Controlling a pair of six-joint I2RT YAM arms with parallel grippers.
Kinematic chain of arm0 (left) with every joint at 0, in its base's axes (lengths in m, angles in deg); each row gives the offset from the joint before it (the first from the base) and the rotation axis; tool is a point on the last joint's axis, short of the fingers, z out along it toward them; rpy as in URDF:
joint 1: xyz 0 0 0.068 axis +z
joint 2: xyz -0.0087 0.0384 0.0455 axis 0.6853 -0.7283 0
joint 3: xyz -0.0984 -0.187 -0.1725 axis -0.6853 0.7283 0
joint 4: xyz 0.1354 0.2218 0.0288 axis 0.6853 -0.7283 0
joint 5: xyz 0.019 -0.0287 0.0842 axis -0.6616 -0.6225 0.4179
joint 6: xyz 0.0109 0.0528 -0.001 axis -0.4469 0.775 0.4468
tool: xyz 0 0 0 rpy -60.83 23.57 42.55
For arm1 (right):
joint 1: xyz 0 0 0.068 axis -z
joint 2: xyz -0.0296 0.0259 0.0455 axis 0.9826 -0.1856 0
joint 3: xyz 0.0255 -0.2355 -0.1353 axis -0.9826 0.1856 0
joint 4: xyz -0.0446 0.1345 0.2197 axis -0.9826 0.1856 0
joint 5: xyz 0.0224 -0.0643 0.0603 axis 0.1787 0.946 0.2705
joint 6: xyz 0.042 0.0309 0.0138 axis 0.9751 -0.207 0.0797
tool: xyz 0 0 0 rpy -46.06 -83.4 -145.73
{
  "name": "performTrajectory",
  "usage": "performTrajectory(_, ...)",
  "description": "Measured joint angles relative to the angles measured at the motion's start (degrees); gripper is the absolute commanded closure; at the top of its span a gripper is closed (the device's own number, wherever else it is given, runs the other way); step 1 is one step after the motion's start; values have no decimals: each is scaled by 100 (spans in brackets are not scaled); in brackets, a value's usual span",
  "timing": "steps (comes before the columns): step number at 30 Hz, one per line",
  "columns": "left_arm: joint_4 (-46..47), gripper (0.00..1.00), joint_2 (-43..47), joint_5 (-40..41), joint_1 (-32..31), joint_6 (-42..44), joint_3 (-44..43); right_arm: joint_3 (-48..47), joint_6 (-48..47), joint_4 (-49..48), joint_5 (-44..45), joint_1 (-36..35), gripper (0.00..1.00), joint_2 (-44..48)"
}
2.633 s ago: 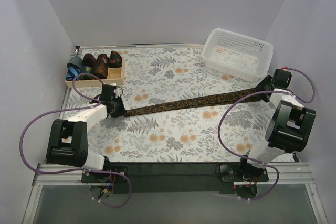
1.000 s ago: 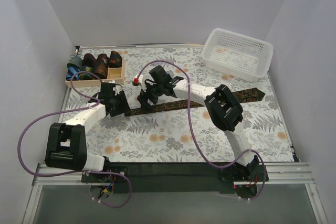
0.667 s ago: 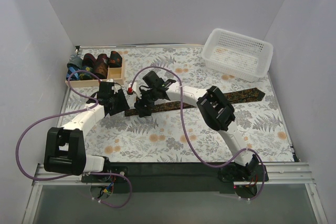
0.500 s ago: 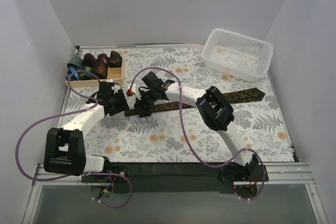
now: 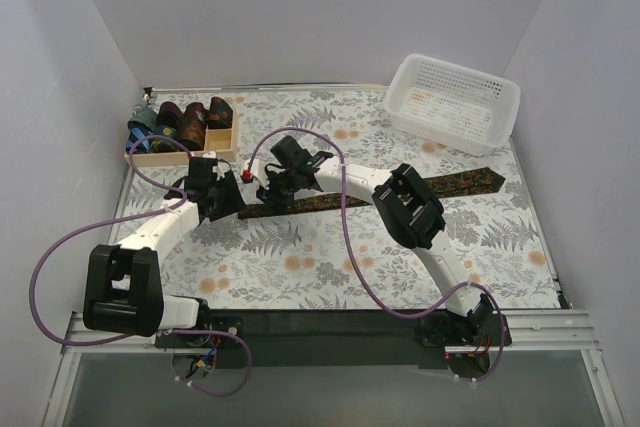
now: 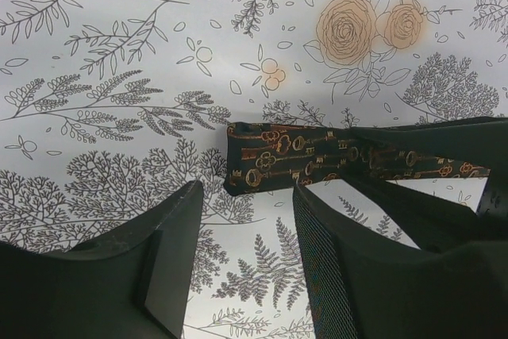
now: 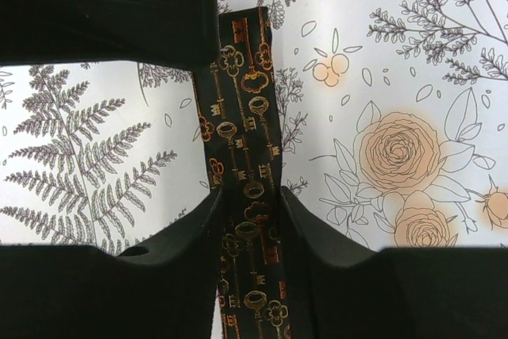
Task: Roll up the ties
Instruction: Roll the tie
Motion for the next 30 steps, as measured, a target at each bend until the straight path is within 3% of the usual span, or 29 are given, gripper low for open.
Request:
performTrajectory(3, 28, 54, 0, -24, 0, 2, 11, 0, -17, 2, -7, 0, 56, -2)
performTrajectory(14, 245, 58, -149, -181, 0, 2, 15, -162, 216, 195, 28, 7, 43, 2)
performTrajectory(21, 367, 69, -343, -271, 0, 17, 15, -319, 1001, 149, 33, 125, 44, 223)
performTrajectory(30, 522, 81, -643, -286, 0, 48, 15, 640, 2653, -1088, -72, 190, 54, 1023)
